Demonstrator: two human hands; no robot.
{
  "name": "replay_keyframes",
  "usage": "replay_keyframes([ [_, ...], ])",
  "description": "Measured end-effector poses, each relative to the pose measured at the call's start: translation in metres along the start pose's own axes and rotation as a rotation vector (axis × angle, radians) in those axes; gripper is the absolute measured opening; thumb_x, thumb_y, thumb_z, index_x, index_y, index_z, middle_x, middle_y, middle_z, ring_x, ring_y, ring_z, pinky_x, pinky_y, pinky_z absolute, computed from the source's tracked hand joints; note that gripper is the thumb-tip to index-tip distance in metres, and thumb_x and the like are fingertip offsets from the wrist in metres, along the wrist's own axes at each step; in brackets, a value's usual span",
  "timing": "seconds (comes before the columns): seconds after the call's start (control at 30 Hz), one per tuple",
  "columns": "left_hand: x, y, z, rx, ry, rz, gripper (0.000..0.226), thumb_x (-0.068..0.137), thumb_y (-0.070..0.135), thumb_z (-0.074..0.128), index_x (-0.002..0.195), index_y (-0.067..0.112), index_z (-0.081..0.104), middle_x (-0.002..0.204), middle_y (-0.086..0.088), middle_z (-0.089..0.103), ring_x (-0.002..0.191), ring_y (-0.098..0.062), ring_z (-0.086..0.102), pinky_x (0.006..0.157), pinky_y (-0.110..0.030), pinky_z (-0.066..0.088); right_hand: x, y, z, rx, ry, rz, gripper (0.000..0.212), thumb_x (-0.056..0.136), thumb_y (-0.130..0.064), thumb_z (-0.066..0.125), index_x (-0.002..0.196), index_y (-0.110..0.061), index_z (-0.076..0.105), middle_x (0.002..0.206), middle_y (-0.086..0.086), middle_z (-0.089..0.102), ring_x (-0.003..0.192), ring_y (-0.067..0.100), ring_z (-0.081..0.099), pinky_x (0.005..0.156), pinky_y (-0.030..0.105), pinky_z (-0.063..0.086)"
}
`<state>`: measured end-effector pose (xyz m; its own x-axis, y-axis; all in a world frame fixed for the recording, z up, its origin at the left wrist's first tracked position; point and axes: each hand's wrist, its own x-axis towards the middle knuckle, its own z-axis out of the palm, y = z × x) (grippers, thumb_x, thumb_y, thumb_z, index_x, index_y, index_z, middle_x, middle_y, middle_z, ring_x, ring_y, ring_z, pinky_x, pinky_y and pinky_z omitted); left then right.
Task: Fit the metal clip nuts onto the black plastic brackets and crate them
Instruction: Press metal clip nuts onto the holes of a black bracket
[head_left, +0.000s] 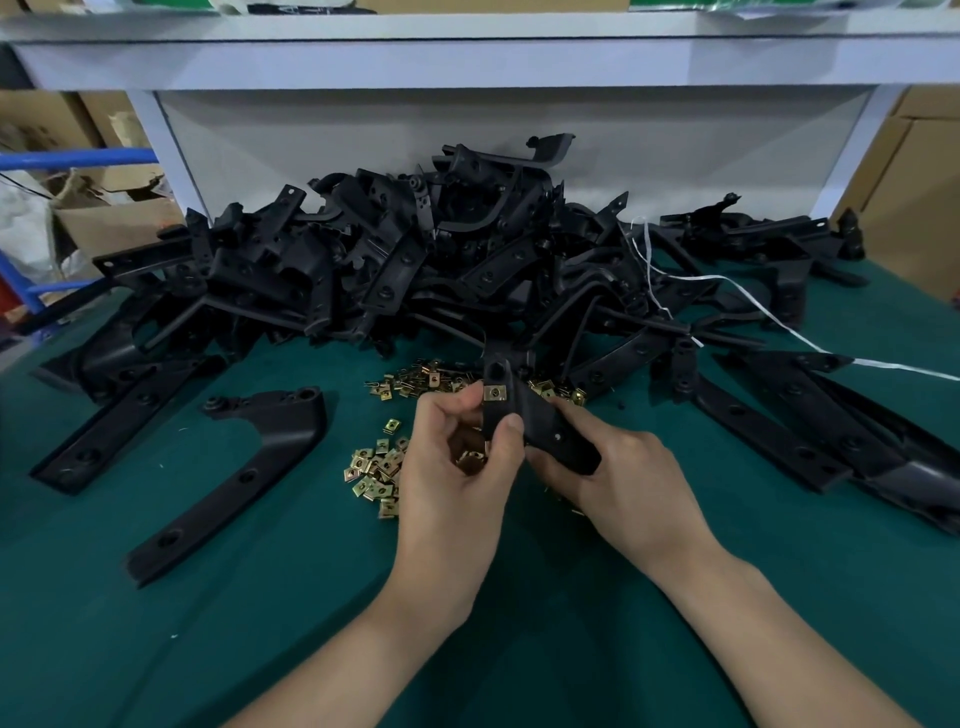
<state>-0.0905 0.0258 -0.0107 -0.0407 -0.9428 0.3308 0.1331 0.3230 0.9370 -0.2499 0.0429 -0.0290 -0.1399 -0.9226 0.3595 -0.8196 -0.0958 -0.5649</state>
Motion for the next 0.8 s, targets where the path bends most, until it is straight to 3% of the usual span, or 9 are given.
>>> replay_keyframes([
  [0.37, 0.0025, 0.0, -0.0006, 0.014, -0.014, 0.021, 0.023, 0.093, 0.019, 0.071, 0.103, 0.038, 0.063, 0.069, 0.021, 0.052, 0.063, 0.002, 0.047, 0.062, -0.009, 0.04, -0.0006, -0.0015, -0.0002, -0.054, 0.066, -0.037, 0.053, 0.084, -0.066, 0.05, 0.132, -0.046, 0.043, 0.079, -0.013, 0.069, 0.072, 0.014, 0.065, 0.061, 0.036, 0.053],
  [0.53, -0.001, 0.0016, 0.0002, 0.015, -0.043, -0.017, 0.026, 0.094, 0.027, 0.067, 0.117, 0.04, 0.061, 0.084, 0.018, 0.065, 0.074, 0.003, 0.058, 0.068, -0.009, 0.045, -0.0013, -0.0023, -0.0025, -0.058, 0.101, -0.036, 0.051, 0.081, -0.07, 0.044, 0.128, -0.049, 0.042, 0.08, -0.017, 0.068, 0.072, 0.008, 0.063, 0.059, 0.033, 0.052],
  [0.8, -0.0013, 0.0024, -0.0011, 0.069, -0.044, -0.033, 0.027, 0.096, 0.026, 0.066, 0.12, 0.037, 0.061, 0.093, 0.021, 0.071, 0.078, 0.003, 0.064, 0.067, -0.006, 0.045, -0.0007, -0.0029, -0.0027, -0.076, 0.051, -0.004, 0.051, 0.083, -0.066, 0.053, 0.13, -0.049, 0.043, 0.074, -0.023, 0.058, 0.071, 0.007, 0.063, 0.06, 0.03, 0.051],
])
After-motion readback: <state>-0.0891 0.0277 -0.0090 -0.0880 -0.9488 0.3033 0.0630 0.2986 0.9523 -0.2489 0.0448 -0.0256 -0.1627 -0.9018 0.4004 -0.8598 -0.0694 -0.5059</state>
